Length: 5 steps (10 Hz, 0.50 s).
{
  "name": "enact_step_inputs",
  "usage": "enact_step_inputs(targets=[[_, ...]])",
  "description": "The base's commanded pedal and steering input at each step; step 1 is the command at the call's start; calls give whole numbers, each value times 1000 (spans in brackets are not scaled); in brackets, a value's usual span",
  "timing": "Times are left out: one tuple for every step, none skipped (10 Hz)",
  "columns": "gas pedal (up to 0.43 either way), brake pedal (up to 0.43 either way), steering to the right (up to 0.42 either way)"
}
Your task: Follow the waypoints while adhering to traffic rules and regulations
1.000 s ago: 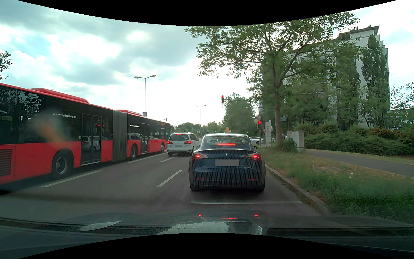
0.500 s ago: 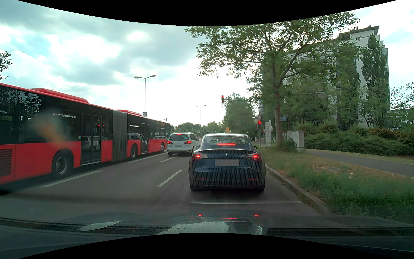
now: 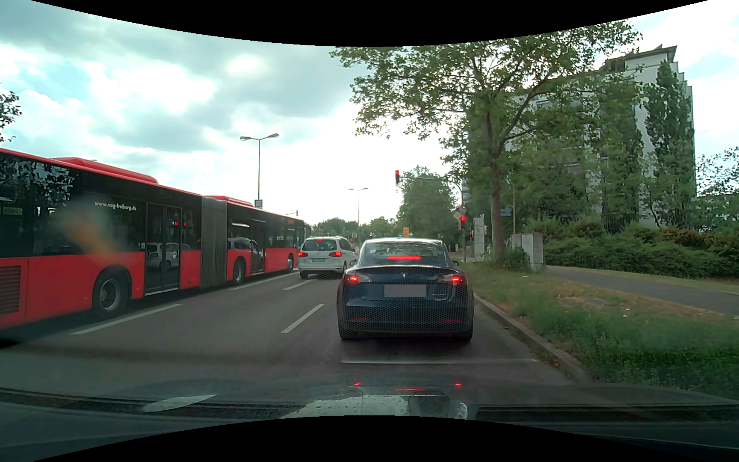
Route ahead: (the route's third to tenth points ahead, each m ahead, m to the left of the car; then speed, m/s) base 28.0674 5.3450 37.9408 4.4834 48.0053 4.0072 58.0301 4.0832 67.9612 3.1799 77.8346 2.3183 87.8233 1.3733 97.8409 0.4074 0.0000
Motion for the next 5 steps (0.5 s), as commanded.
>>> enact_step_inputs(targets=[[0,238,-2],[0,238,-2],[0,238,-2],[0,238,-2],[0,238,-2]])
